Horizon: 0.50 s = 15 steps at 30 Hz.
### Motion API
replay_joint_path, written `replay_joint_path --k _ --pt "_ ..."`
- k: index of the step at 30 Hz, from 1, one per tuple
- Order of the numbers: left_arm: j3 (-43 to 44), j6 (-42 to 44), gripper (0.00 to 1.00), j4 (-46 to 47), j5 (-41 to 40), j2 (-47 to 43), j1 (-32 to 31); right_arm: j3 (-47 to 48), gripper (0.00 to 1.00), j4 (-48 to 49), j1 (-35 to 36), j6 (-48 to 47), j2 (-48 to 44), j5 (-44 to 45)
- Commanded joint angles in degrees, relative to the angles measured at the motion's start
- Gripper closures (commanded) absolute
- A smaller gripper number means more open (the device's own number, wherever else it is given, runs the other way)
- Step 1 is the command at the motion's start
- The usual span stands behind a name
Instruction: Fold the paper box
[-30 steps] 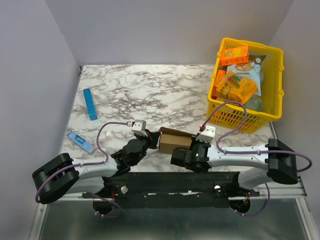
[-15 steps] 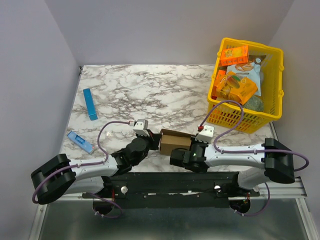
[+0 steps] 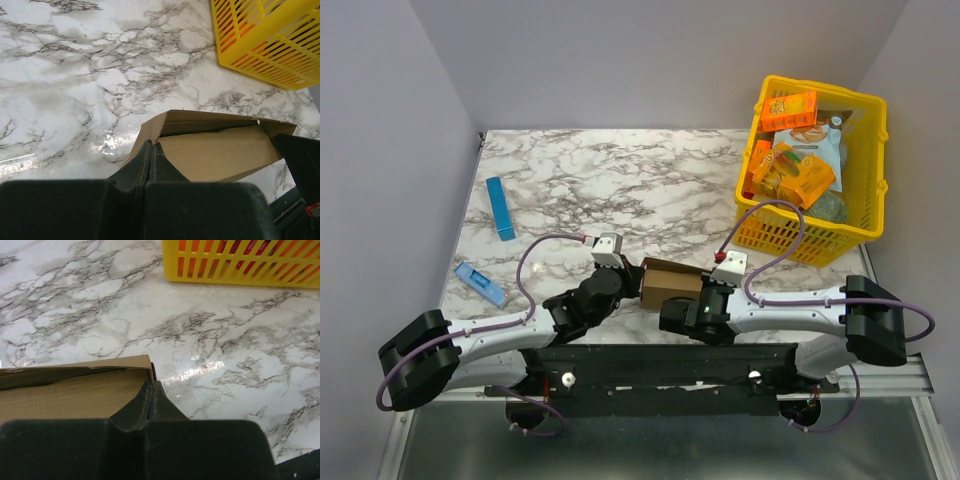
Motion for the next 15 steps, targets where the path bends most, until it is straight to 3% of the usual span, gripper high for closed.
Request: replay_joint_path --k 1,15 --pt "2.65 -1.73 1.00 -6.26 1.77 -1.17 -0.99 0.24 1.00 -0.23 0.47 2.93 1.40 -4.21" --pt "7.66 -2.43 1.00 -11.71 6.34 -1.00 0.51 0.94 1.00 -1.46 0.83 3.72 2.19 -3.94"
